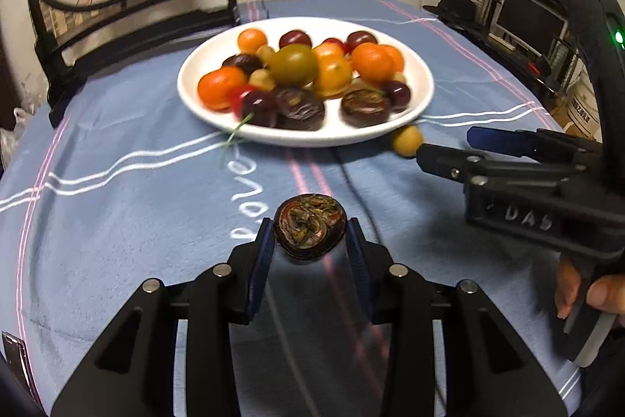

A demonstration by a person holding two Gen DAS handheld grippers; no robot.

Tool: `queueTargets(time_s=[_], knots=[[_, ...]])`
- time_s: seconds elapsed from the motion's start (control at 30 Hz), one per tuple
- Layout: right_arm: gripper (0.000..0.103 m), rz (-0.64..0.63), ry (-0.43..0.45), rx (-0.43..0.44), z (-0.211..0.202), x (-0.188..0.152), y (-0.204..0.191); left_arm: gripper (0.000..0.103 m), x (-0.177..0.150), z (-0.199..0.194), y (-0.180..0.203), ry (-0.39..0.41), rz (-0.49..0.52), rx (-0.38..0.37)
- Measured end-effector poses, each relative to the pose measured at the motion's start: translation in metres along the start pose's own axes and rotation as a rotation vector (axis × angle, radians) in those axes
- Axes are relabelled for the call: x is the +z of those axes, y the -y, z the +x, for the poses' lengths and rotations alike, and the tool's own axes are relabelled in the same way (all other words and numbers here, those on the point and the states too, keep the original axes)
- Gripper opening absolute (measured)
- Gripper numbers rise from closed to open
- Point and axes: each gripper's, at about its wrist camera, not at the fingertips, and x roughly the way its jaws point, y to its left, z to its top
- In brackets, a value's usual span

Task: Organize fruits
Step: 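Grasp a dark wrinkled fruit with the left tool while the right tool grasps a yellow fruit, then place both fruits on the plate and open both tools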

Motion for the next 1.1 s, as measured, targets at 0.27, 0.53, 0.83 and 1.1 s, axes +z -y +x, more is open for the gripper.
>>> queueTargets(time_s=[0.27, 0.53, 0.83, 1.1], knots=[[0.037, -0.048, -0.035, -0.034, 0.028, 0.009, -0.019, 0.037, 0.001, 0.004, -0.013, -0.015, -0.032, -0.021], [0.028, -0.039, -0.004, -0.028, 0.017, 0.004, -0.015, 0.037, 0.002, 0.003, -0.013, -0.017, -0.048, -0.034], [0.028, 0.019, 0.116, 0.099, -0.034, 0.027, -0.011, 0.037, 0.054, -0.017, -0.019, 0.046, -0.058, -0.043], [0.028, 0.07, 0.098, 0.128, -0.004, 0.08, -0.01, 0.037, 0.107, 0.021, -0.035, 0.025, -0.135, 0.05]])
